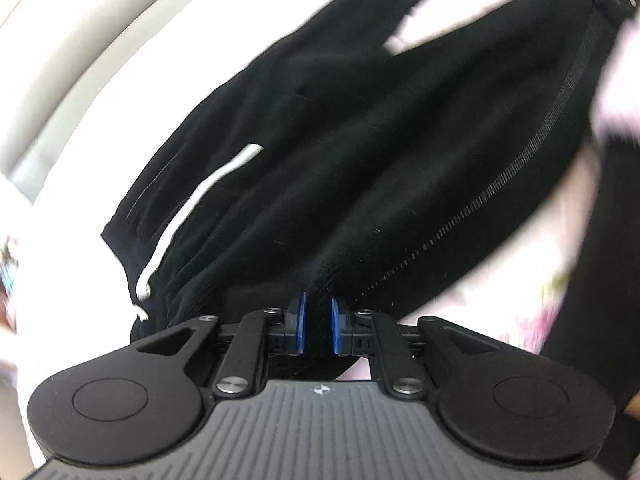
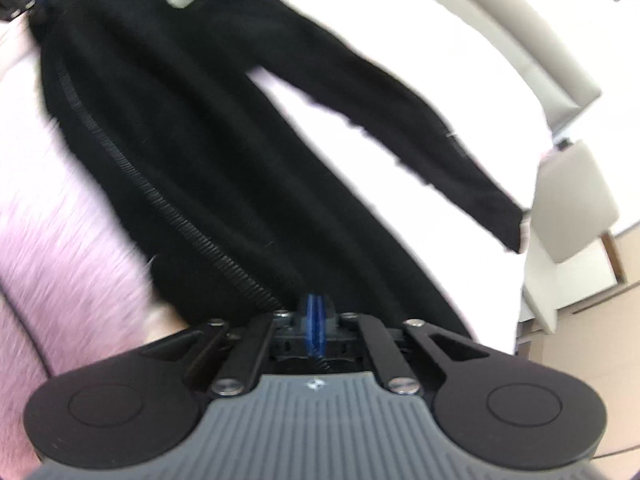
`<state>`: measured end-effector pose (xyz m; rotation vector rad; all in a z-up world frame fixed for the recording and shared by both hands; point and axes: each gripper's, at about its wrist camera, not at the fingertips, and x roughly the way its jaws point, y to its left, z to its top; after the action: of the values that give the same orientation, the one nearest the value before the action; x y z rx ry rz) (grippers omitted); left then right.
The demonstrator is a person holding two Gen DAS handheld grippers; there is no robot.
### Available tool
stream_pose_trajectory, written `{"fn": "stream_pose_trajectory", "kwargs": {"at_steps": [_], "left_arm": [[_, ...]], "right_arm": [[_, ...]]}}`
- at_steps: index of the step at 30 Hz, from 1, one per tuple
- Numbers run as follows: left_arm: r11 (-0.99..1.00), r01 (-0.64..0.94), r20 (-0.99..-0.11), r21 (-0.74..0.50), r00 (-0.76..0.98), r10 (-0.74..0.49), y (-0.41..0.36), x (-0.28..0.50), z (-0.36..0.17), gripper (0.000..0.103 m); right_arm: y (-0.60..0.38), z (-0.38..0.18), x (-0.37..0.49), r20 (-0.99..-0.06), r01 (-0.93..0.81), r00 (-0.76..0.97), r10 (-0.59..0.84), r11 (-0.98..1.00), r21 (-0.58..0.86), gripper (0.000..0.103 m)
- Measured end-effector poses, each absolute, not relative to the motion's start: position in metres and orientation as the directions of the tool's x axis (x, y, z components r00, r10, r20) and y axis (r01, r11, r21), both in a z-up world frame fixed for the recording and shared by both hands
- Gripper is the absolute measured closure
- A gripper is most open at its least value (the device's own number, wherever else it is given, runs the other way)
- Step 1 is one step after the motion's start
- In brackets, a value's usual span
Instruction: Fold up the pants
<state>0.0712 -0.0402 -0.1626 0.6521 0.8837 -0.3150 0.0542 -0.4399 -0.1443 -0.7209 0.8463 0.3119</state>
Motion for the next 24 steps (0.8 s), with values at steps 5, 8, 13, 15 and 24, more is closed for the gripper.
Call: {"fn": "stream_pose_trajectory", "kwargs": {"at_steps": [5, 8, 13, 15, 24], "left_arm": [[0.824, 0.463, -0.794, 0.326, 0.607, -0.027, -0.035, 0.1, -0.139, 0.09], [0.85, 0.436, -0.799, 0.294, 0.601, -0.032, -0.037, 0.115, -0.128, 0.09], [0.859, 0.432, -0.787, 0.274, 0.614, -0.057, -0.033, 0.128, -0.114, 0.091], [0.861, 0.434, -0.791, 0.265, 0.608, -0.063, -0.031, 0.129, -0.11, 0.091], [0.877, 0.413, -0.801, 0.244, 0.596, -0.058, -0.027, 0.125, -0.105, 0.091]], "right_arm": [[-0.452, -0.113, 0.101, -0.705, -0.392, 0.705, -0.075, 0.788, -0.476, 0.103], [-0.459, -0.107, 0.128, -0.743, -0.41, 0.668, -0.041, 0.813, -0.413, 0.103], [-0.462, -0.114, 0.1, -0.829, -0.549, 0.556, 0.053, 0.772, -0.319, 0.076], [-0.461, -0.125, 0.077, -0.85, -0.606, 0.525, 0.044, 0.721, -0.337, 0.066], [-0.493, -0.162, 0.015, -0.879, -0.675, 0.471, -0.073, 0.612, -0.413, 0.039]]}}
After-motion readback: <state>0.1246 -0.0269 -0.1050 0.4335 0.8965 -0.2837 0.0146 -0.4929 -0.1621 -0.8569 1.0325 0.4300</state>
